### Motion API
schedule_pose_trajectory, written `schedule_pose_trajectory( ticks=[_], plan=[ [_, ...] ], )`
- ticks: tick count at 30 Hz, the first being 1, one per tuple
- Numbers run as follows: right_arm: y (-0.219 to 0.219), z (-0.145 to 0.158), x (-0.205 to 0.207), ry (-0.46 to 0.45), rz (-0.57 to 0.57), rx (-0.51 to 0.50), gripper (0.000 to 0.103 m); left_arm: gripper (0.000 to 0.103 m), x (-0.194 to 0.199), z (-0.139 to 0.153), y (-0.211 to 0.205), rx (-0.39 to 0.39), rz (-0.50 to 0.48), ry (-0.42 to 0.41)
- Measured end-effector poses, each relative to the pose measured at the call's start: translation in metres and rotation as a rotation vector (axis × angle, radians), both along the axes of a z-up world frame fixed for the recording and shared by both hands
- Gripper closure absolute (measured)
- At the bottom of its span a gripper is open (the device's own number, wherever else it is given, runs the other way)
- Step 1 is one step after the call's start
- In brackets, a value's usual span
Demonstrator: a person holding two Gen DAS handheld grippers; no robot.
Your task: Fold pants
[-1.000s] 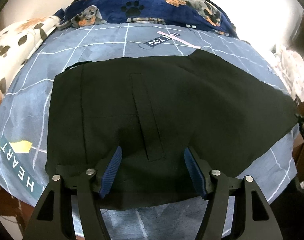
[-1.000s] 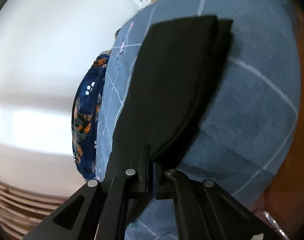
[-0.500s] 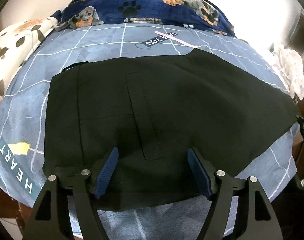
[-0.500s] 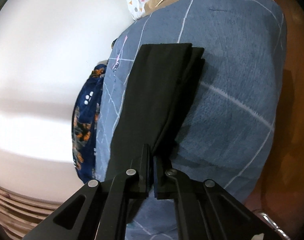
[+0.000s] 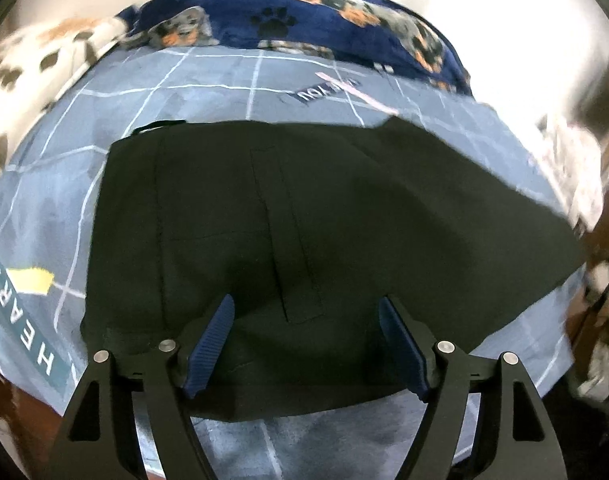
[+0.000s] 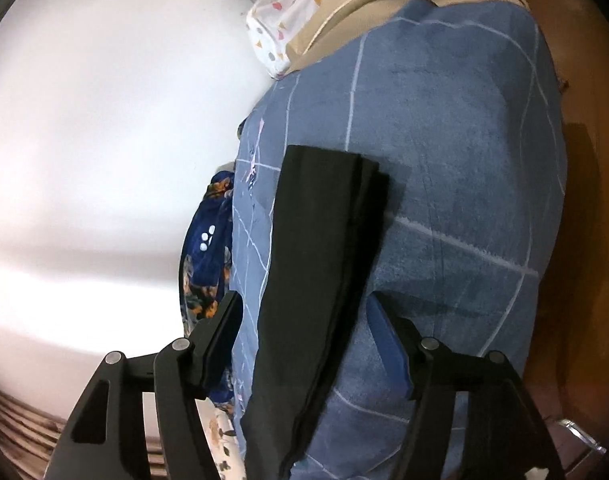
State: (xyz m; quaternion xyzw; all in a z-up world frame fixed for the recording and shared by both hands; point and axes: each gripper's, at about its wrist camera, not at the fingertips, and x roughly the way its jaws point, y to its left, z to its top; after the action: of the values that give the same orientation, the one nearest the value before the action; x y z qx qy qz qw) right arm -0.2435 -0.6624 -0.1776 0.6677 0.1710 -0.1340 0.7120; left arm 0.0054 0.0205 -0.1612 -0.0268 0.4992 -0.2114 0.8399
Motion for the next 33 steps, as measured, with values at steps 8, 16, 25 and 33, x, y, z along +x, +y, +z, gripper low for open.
schedule_pose_trajectory(
  ticks=[8, 16, 25, 33],
  plan=[
    [0.007, 0.002, 0.004, -0.002, 0.011, 0.012, 0.041, 0.028, 0.013, 0.045, 0.073, -0.101, 0.218, -0.079],
    [0.009, -0.012, 0.002, -0.044, -0.038, 0.089, 0.036, 0.029, 0.013, 0.032, 0.132, -0.04, 0.254, 0.079],
    [0.012, -0.009, 0.001, -0.016, -0.044, 0.079, 0.03, 0.031, -0.008, 0.002, 0.124, -0.198, 0.195, 0.231],
    [0.014, -0.013, 0.002, -0.013, -0.055, 0.102, 0.023, 0.063, 0.0, -0.008, 0.118, -0.223, 0.238, 0.279]
  ],
)
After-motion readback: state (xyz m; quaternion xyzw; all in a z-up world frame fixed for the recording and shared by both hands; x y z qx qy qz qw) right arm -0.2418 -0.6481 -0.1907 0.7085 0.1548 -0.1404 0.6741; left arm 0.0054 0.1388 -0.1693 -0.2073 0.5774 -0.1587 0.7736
